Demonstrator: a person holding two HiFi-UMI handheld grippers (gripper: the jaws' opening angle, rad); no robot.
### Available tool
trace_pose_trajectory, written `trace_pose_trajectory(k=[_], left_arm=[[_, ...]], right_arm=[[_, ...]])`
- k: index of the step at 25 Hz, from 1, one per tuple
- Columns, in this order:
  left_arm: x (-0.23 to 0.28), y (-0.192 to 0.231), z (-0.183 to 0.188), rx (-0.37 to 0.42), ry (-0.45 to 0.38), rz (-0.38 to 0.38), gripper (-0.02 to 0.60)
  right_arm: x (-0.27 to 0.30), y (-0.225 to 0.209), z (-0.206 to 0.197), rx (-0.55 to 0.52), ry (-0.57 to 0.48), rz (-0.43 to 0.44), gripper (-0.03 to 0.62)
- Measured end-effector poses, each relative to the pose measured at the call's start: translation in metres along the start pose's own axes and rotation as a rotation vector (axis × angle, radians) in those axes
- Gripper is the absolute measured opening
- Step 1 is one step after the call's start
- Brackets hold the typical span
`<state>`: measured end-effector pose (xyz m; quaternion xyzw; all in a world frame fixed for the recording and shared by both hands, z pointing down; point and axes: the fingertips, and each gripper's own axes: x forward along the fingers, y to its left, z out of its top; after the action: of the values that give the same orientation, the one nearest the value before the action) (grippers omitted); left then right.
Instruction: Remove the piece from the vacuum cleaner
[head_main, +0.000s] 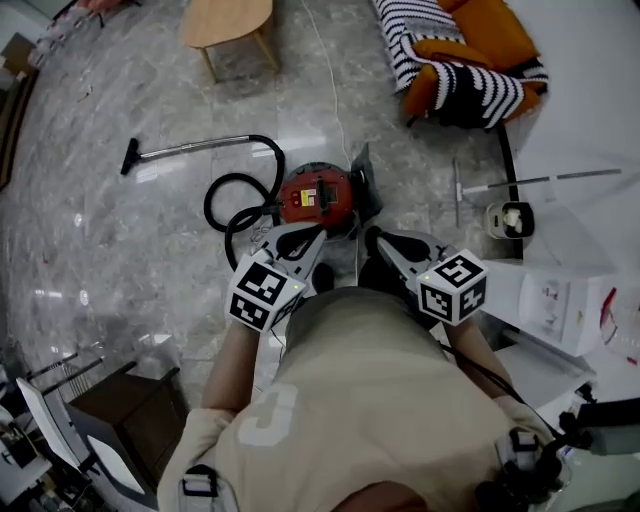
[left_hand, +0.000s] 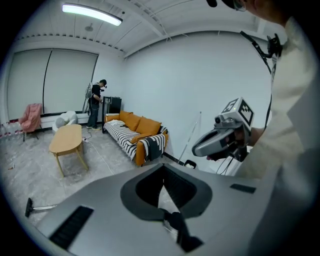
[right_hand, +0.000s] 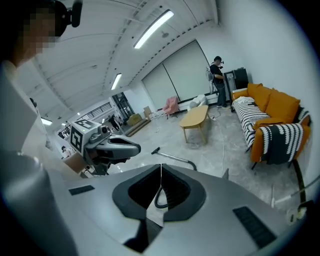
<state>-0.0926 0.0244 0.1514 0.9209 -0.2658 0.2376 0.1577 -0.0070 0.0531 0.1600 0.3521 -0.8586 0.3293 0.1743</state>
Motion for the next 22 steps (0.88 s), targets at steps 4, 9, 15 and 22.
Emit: trace_pose_trajectory(k=[4,9,15,22], left_arm=[[0.032,0.005,0.000,-0.002,0.076,0.051,0.003],[0.073,0.008,-0.004,-0.060,0.155,0.045,0.003],[0.118,0.011,-0.030,-0.087,0.246,0.029,0.003],[0.152,0.050,-0.065,-0.089,0.301,0.080,0.003]], right_arm=[[0.008,-0.041,0.003,0.047,0.027,0.051,0.005],[0.020,-0.093,-0.001,0.040,0.083,0.071,0.006],[0.041,-0.144,-0.034,0.103,0.157,0.083,0.006],[0.079,-0.169,-0.061,0.157,0.230,0.102,0.006]])
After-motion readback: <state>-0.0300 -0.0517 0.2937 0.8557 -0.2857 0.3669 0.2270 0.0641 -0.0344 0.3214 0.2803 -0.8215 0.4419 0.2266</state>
